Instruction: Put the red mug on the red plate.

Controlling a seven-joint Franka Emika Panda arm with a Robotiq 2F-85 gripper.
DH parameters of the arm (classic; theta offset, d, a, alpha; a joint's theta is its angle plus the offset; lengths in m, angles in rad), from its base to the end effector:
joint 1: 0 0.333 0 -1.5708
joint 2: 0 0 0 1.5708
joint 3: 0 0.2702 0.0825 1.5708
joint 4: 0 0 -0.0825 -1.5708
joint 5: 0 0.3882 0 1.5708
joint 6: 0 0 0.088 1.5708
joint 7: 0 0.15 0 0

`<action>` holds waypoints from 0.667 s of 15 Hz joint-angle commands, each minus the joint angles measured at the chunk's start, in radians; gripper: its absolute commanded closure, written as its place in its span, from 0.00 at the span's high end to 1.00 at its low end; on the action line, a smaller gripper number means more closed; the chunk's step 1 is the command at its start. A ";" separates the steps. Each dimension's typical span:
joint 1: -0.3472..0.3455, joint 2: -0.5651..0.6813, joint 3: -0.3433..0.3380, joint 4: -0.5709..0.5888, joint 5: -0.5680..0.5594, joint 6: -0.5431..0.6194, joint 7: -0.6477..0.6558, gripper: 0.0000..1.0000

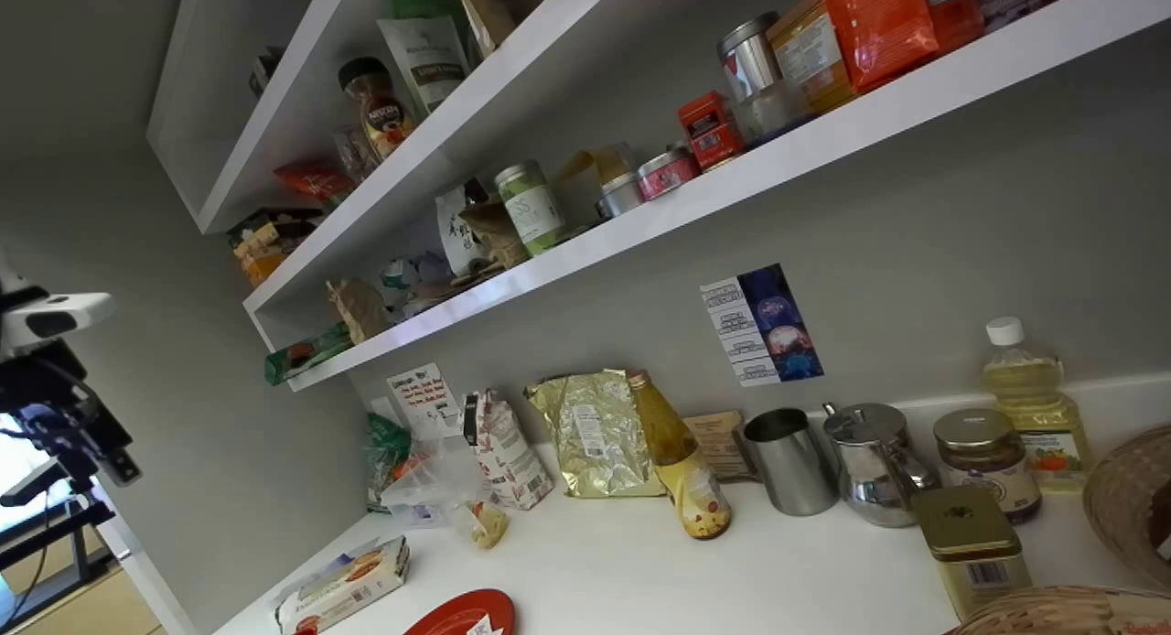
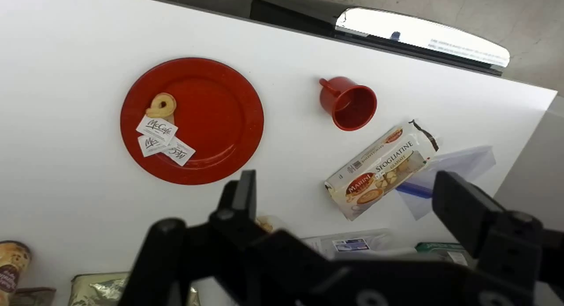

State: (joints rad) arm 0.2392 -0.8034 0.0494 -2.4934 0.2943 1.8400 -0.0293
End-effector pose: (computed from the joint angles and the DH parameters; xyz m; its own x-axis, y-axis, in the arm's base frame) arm 0.3436 0.1385 0.4842 0.9632 0.2247 0.1475 0.2561 -0.9339 -0.2496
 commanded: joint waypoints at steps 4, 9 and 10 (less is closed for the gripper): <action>0.042 0.224 0.117 0.039 0.057 0.145 -0.017 1.00; 0.100 0.392 0.190 0.056 0.081 0.270 -0.011 1.00; 0.108 0.418 0.203 0.056 0.082 0.293 -0.006 1.00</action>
State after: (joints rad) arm 0.3245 -0.4872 0.2284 -2.4772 0.3515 2.0831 -0.0293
